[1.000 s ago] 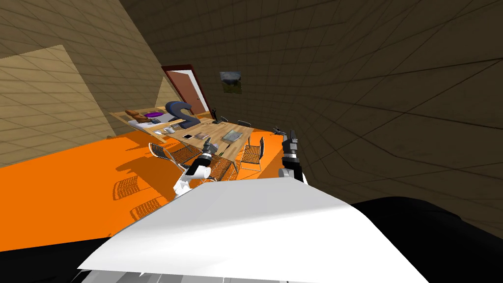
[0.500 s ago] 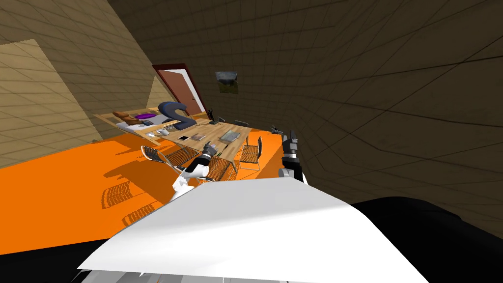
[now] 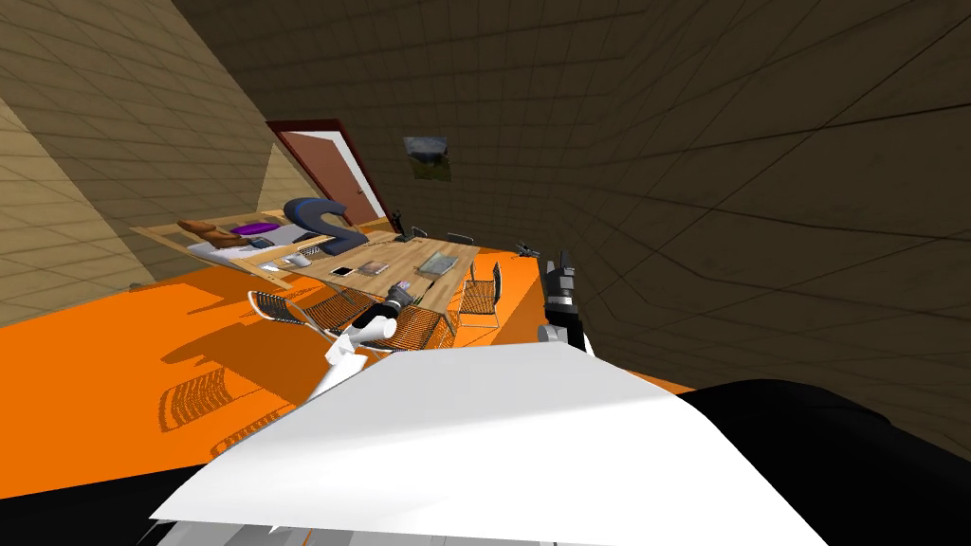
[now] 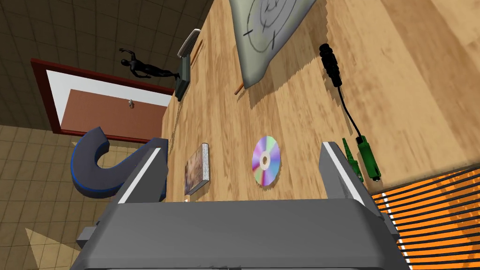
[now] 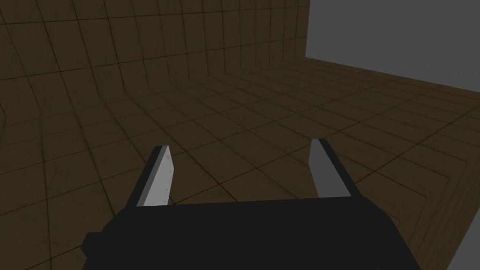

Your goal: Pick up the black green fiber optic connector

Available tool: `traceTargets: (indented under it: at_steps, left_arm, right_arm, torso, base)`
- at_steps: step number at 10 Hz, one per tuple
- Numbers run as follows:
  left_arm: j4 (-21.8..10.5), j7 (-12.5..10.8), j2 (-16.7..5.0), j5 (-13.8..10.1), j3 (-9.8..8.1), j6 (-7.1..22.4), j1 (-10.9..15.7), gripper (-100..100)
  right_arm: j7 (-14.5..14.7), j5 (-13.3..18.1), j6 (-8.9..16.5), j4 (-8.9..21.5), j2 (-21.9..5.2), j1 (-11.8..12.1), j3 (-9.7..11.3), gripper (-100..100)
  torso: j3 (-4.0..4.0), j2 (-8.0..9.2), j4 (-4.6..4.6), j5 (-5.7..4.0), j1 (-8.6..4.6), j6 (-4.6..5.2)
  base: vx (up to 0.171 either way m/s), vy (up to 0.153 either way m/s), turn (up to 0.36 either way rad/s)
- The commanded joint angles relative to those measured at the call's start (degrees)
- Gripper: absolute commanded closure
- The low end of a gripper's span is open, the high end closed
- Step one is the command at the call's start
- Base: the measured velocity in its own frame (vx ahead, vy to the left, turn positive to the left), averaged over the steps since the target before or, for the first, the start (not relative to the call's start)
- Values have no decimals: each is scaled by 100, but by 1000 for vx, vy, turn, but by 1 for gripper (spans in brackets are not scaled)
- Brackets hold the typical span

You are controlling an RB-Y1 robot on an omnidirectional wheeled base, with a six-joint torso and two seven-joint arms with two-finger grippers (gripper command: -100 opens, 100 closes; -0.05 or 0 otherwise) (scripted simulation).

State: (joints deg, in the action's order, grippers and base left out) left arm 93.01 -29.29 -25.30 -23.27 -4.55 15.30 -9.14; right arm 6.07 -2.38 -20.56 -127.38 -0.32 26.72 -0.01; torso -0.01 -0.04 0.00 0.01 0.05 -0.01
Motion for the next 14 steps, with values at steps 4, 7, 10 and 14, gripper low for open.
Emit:
traceTargets:
  at_steps: [4,7,10,14]
  left_arm:
    - [-550,-503,-221,-375,-187,759,129,-100]
    - [-786,-704,-311,-525,-265,1194,195,-100]
    - [-1020,-906,-398,-673,-344,1508,258,-100]
    - [-1480,-1312,-564,-962,-506,2122,369,-100]
  right_arm:
    - [0,0,0,0,0,1,0,0]
    - [0,0,0,0,0,0,0,0]
    - [0,0,0,0,0,0,0,0]
    - [0,0,0,0,0,1,0,0]
  torso:
    - [-1,-2,0,0,0,-4]
    - [-5,-9,-2,0,2,0]
    - [-3,-5,-1,0,1,-1]
    - [-8,-15,-3,1,4,0]
  base:
    - [11,4,-109]
    - [23,7,-109]
    - [17,7,-74]
    - [37,15,-123]
